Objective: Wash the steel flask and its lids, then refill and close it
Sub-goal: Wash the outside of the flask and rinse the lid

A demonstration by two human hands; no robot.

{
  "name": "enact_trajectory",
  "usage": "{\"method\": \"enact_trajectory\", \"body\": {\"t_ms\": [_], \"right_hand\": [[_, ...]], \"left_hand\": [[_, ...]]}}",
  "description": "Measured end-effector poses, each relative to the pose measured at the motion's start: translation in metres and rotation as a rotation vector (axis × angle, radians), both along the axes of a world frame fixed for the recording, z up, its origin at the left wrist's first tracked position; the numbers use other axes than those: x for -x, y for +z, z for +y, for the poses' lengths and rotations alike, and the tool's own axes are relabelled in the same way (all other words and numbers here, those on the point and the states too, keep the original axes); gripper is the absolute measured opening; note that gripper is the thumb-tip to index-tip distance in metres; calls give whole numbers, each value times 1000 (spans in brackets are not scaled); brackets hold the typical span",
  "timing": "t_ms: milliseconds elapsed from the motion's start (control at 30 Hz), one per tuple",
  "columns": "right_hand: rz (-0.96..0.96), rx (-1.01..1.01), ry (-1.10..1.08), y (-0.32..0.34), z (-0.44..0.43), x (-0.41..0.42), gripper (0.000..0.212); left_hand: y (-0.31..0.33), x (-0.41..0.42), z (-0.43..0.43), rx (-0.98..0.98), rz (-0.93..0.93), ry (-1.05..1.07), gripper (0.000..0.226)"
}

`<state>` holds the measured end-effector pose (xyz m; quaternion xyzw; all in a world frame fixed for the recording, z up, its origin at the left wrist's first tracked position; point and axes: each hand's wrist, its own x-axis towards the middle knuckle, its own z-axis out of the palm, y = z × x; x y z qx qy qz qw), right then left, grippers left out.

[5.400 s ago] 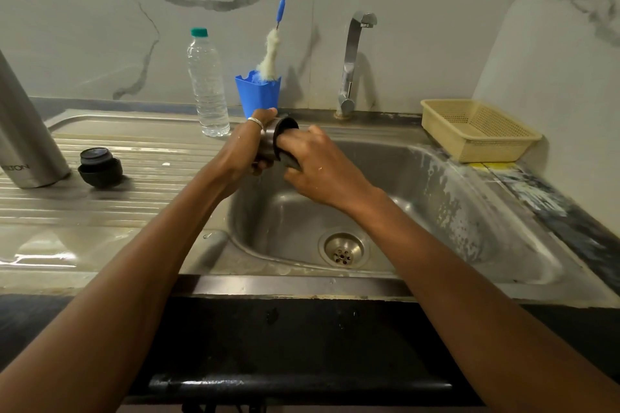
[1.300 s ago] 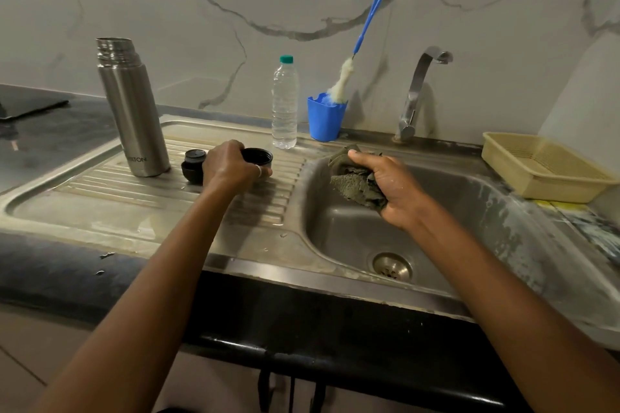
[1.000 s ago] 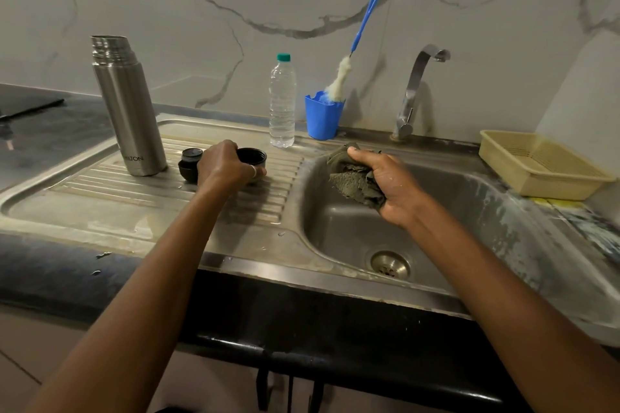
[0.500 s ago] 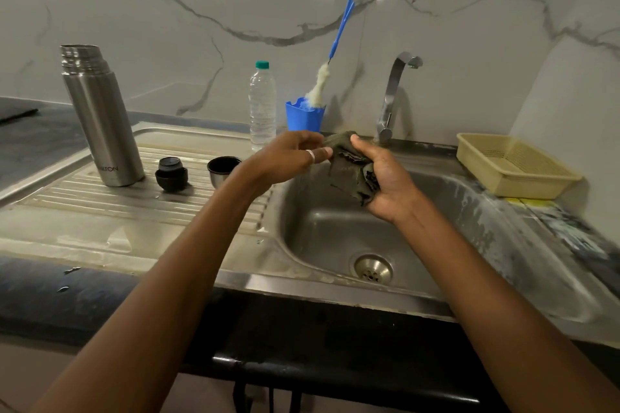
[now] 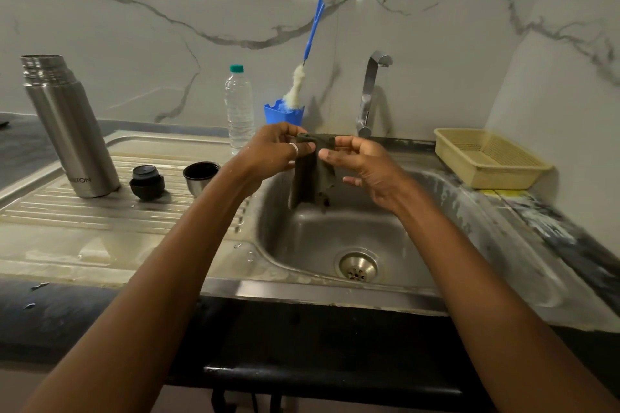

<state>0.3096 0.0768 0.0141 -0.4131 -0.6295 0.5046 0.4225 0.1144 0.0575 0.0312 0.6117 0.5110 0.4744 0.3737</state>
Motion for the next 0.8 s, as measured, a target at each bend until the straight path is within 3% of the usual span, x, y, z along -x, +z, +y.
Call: {"method": "enact_trajectory", "body": {"t_ms": [133, 233, 467, 633, 800], "right_hand": [[-76, -24, 40, 1, -1, 2, 58], [-183, -98, -12, 10, -1, -5, 45], [-57, -146, -120, 41, 6, -60, 24], [-176, -269, -321, 68, 16, -119, 24], [-286, -354, -469, 84, 37, -178, 20]], "left_hand": [[3, -10, -2, -27, 107, -11, 14], [6, -18, 0, -30, 108, -21, 20], [14, -56, 14, -27, -138, -112, 21], [24, -124, 38, -56, -340, -109, 30], [31, -202, 61, -207, -384, -148, 19]]}}
